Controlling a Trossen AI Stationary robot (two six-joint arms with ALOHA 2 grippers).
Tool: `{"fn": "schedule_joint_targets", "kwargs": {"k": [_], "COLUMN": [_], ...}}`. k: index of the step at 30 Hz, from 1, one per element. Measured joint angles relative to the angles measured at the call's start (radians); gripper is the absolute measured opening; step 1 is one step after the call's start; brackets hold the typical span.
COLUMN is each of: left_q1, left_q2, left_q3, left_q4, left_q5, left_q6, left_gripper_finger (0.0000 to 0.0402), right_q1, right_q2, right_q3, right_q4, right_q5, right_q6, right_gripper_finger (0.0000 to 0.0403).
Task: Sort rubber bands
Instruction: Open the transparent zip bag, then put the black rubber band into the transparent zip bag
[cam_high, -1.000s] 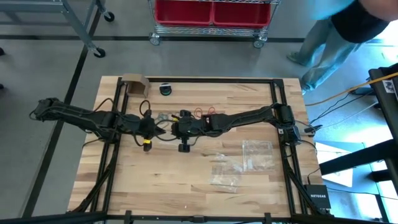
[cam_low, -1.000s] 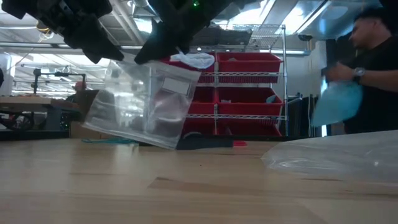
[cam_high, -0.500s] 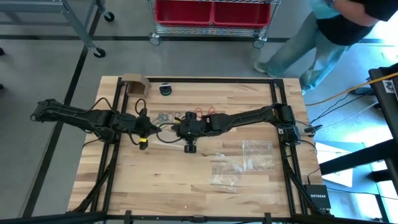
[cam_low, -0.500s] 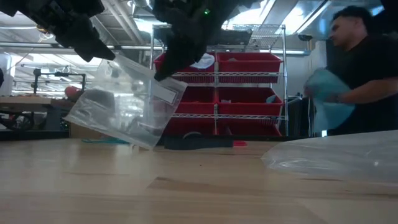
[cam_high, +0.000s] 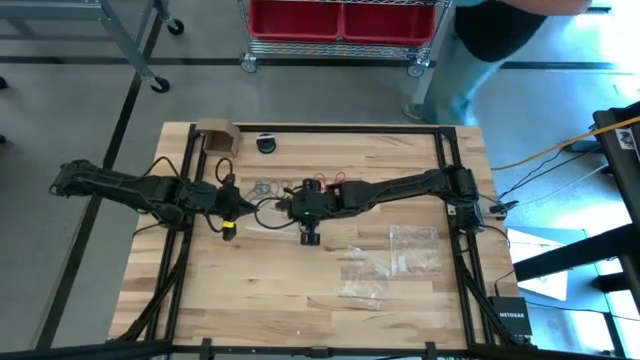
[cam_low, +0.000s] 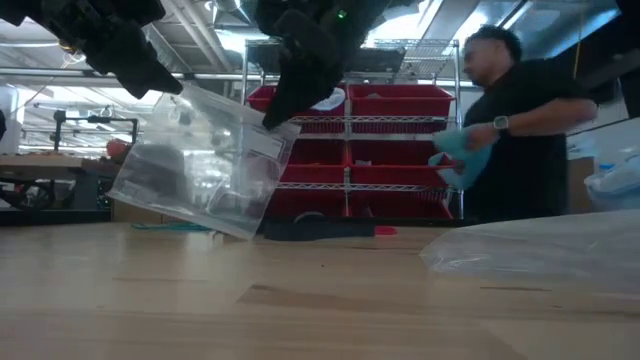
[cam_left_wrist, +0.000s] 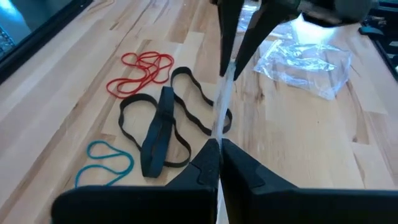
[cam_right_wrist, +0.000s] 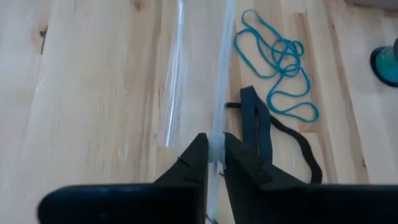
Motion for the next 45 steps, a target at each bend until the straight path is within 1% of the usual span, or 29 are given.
{"fn": "schedule_joint_targets", "kwargs": {"k": [5, 10, 16, 19, 22, 24, 28, 32, 35, 37, 39, 42, 45], "left_q1": [0.000, 0.000, -0.002, -0.002, -0.002, -0.002, -0.002, -0.002, -0.002, -0.002, -0.002, -0.002, -0.002], "left_q2": [0.000, 0.000, 0.001, 0.002, 0.007, 0.015, 0.030, 0.040, 0.045, 0.046, 0.047, 0.047, 0.047], "left_q3": [0.000, 0.000, 0.000, 0.000, 0.000, 0.001, 0.001, 0.001, 0.000, 0.000, 0.000, 0.000, 0.000], "left_q4": [-0.001, -0.001, 0.001, 0.010, 0.046, 0.081, 0.095, 0.095, 0.099, 0.104, 0.103, 0.104, 0.104], "left_q5": [0.002, 0.003, 0.004, 0.004, 0.005, 0.005, 0.005, 0.006, 0.005, 0.005, 0.005, 0.005, 0.005], "left_q6": [0.002, 0.002, 0.012, 0.012, 0.018, 0.031, 0.040, 0.039, 0.043, 0.043, 0.043, 0.043, 0.043], "left_gripper_finger": [0.0000, 0.0000, 0.0000, 0.0000, 0.0000, 0.0000, 0.0000, 0.0000, 0.0000, 0.0000, 0.0000, 0.0000, 0.0000], "right_q1": [0.000, 0.000, -0.001, 0.000, 0.000, 0.000, 0.000, 0.000, 0.000, 0.000, -0.001, -0.001, -0.001], "right_q2": [0.000, -0.006, -0.084, -0.107, -0.105, -0.085, -0.047, -0.041, -0.041, -0.041, -0.041, -0.043, -0.048], "right_q3": [-0.001, -0.001, 0.001, 0.001, 0.001, 0.004, 0.000, 0.001, 0.001, 0.001, 0.001, 0.001, 0.002], "right_q4": [0.001, -0.004, 0.005, 0.074, 0.156, 0.210, 0.216, 0.218, 0.209, 0.211, 0.211, 0.200, 0.178], "right_q5": [0.000, 0.002, 0.033, -0.004, -0.054, -0.060, -0.060, -0.060, -0.078, -0.106, -0.111, -0.096, -0.062], "right_q6": [0.000, 0.000, 0.000, 0.000, 0.000, 0.000, 0.000, 0.011, 0.024, 0.025, 0.025, 0.021, -0.002], "right_gripper_finger": [0.0064, 0.0068, 0.0069, 0.0069, 0.0069, 0.0070, 0.0070, 0.0073, 0.0097, 0.0124, 0.0152, 0.0184, 0.0196]}}
